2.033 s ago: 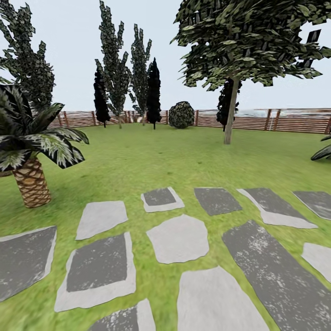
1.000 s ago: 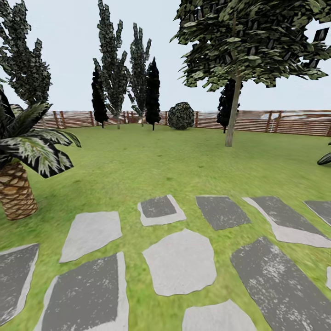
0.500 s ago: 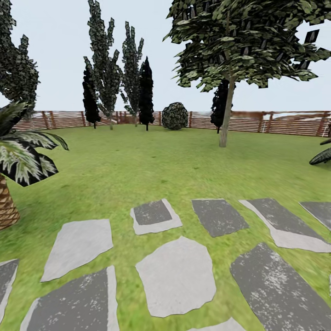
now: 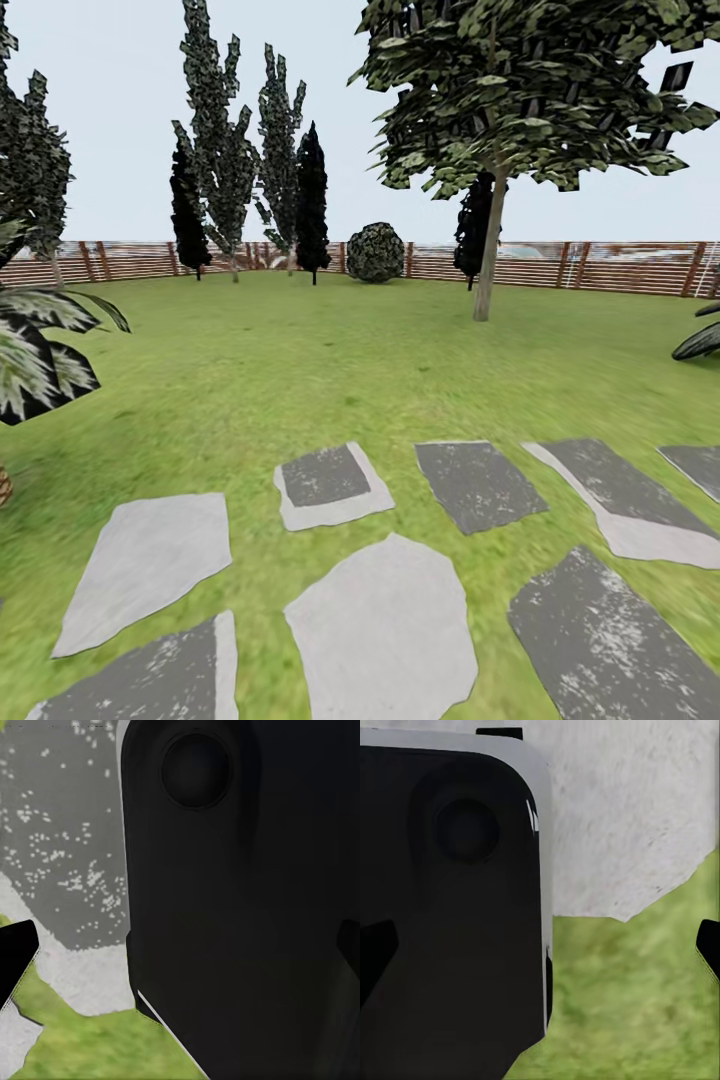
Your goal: Take the three Easter eggs out of the wicker basket on the lawn in the garden, then place them on the lawn next to a single tree (choose any tree) so that all three eggs are next to the same tree and none are left in the basket.
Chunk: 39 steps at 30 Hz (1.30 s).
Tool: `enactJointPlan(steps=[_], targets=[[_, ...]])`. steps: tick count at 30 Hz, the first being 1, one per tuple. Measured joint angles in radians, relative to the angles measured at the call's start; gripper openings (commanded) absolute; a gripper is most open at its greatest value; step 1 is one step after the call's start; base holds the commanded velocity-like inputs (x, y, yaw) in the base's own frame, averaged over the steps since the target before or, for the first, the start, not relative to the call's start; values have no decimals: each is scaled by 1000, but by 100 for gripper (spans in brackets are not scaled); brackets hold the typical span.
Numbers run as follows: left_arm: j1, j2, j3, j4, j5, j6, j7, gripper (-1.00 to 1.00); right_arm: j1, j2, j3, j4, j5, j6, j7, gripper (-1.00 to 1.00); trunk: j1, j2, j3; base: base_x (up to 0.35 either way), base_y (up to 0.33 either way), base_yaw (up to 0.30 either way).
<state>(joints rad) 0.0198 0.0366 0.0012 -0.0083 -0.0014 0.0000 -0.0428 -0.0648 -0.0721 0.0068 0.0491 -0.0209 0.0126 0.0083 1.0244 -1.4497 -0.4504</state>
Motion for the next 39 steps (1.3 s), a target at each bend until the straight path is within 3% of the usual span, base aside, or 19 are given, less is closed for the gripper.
enactJointPlan(steps=[39], targets=[[0, 0, 0, 0, 0, 0, 0, 100, 0, 0, 0, 0, 0, 0, -1, 100, 0, 0, 0, 340, 0, 0]])
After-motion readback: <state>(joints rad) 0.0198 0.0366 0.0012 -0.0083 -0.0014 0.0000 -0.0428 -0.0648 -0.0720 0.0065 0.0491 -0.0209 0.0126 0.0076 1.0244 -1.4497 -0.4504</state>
